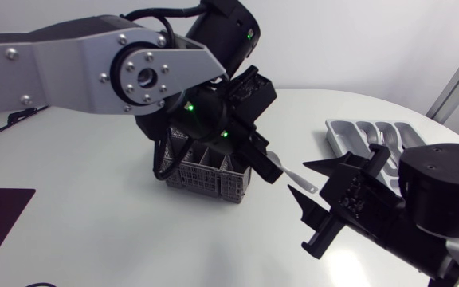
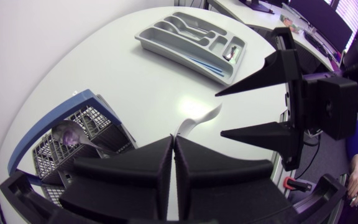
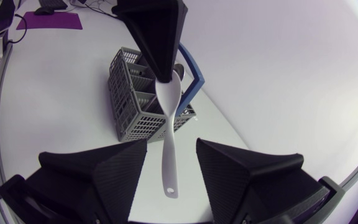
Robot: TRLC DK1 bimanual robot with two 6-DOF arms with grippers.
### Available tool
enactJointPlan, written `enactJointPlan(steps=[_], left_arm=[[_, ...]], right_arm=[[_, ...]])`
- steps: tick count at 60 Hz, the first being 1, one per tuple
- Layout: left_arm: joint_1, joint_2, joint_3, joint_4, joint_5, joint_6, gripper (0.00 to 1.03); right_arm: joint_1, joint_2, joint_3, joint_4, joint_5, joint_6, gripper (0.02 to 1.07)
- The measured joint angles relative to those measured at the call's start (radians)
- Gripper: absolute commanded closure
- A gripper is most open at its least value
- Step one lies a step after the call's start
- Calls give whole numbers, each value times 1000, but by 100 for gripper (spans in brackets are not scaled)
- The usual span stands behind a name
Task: Sort the cutlery from the basket into the organizer compartments.
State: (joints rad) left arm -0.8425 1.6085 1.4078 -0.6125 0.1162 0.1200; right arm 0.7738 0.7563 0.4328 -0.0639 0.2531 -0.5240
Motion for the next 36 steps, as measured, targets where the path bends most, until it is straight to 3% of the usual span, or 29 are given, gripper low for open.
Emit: enactJointPlan(steps=[18,36], left_arm=[[4,18,41,-38,46,-58,100],[16,35,46,-56,67,-76,100]], right_arm=[[31,115,7,104,68,-25,66],[37,179,17,158,93,-53,94]])
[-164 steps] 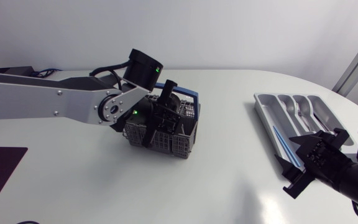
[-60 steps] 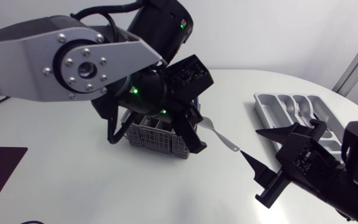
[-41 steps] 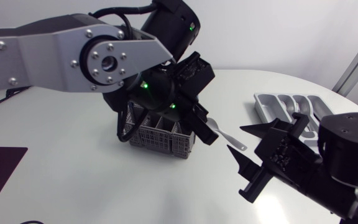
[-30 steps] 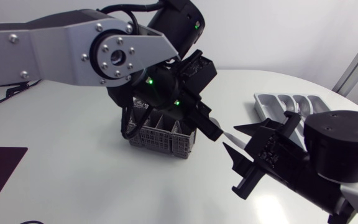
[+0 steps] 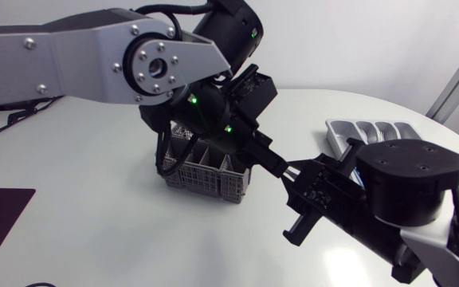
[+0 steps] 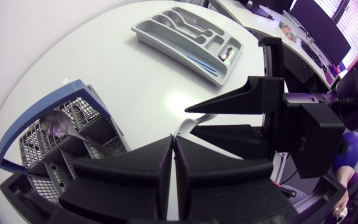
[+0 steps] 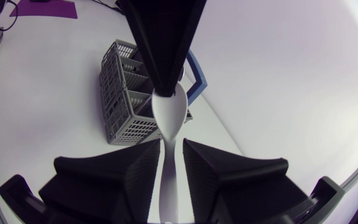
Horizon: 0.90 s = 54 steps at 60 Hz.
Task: Sort the cutlery from the basket into the organizer compartments.
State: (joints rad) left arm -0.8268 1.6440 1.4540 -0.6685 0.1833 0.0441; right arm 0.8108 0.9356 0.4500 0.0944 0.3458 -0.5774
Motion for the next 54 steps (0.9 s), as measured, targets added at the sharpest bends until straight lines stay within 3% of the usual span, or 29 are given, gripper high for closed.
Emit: enactJointPlan(steps=[5,18,21,23,31,34,47,54], left_arm=[[7,5,0,-4,0,-2,100],[20,8,3,-5,11,-18,98],[20,10,6,-8,12,-18,87],[20,10,8,-8,12,-18,70],[22,10,8,-12,16,-19,25],[29,8,9,4,16,-18,16],[101,-79,10,117,3,-16,14],[150,-134,11,126,-13,21,14]], right_arm=[[0,10,0,3,0,-3,100],[1,14,1,3,0,-3,101],[2,14,1,3,0,-3,101],[2,13,1,3,1,-3,101],[2,0,1,-14,8,-3,101],[5,-4,1,-26,6,-3,101],[5,-50,-1,-69,-6,-3,101],[-20,-110,-18,-105,-37,-3,101]])
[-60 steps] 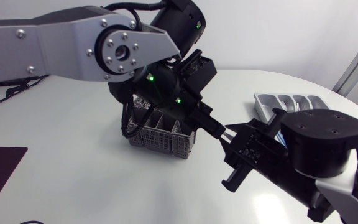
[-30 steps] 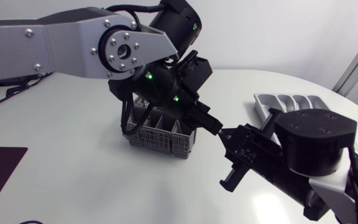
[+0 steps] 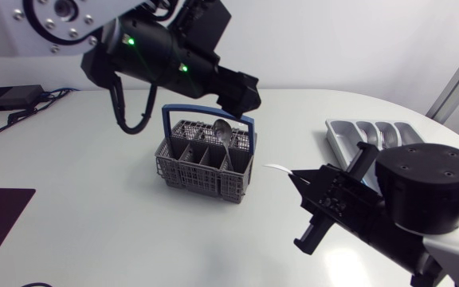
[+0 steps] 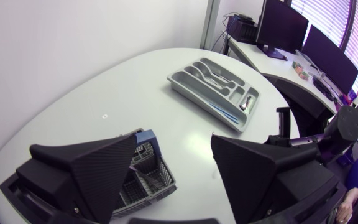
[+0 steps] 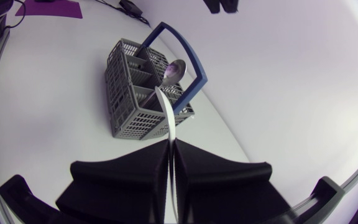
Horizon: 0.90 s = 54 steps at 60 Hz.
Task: Sort the cutlery from the basket into the organizer compartments.
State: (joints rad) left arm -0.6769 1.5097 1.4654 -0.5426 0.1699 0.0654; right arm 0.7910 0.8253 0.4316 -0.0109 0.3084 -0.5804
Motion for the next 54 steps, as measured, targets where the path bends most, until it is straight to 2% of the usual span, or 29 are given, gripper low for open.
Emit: enactJointPlan(steps=[13,26,28,41,54], left_arm=[[43,-49,-73,50,-26,129,14],[53,-63,-219,119,-79,233,14],[54,-63,-243,130,-82,250,14],[80,-63,-294,171,-94,281,14],[101,-62,-307,198,-101,298,14]], right_arm=[[-170,-133,-42,-103,-137,-4,101],[-484,-247,-68,-209,-407,-80,101],[-563,-253,-71,-226,-473,-105,101],[-845,-230,-74,-272,-694,-213,101],[-1070,-105,-72,-279,-848,-325,101]])
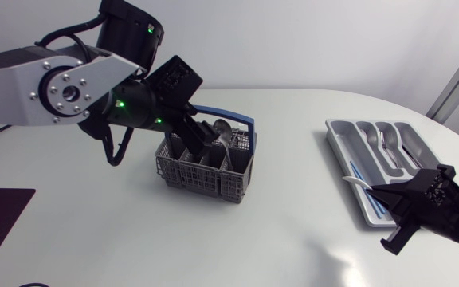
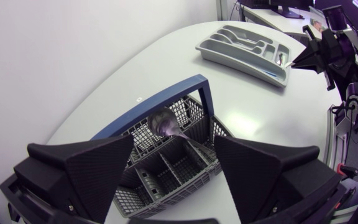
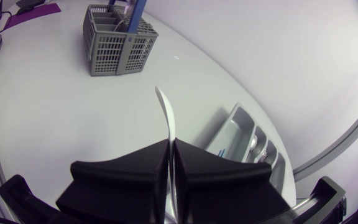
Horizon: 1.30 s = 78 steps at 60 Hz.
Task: Sort the cutlery from the basket into the organizer compartments.
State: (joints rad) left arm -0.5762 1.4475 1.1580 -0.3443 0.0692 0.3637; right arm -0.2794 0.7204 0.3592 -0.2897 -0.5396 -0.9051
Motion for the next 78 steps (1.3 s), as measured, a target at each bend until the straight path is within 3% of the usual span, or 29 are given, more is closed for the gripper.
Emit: enactJointPlan(steps=[15,30,40,53,78], left_arm=[[14,33,-22,55,0,1,14],[60,72,-88,160,1,-1,14],[85,72,-177,312,21,-28,14],[122,84,-215,418,80,-54,14],[124,87,-215,459,101,-57,14]], right_arm=[[-223,201,59,-57,-137,-154,101],[-364,338,143,-122,-190,-298,101],[-437,438,207,-239,-193,-449,101],[-557,633,367,-377,-189,-676,101],[-624,974,632,-474,-84,-866,101]])
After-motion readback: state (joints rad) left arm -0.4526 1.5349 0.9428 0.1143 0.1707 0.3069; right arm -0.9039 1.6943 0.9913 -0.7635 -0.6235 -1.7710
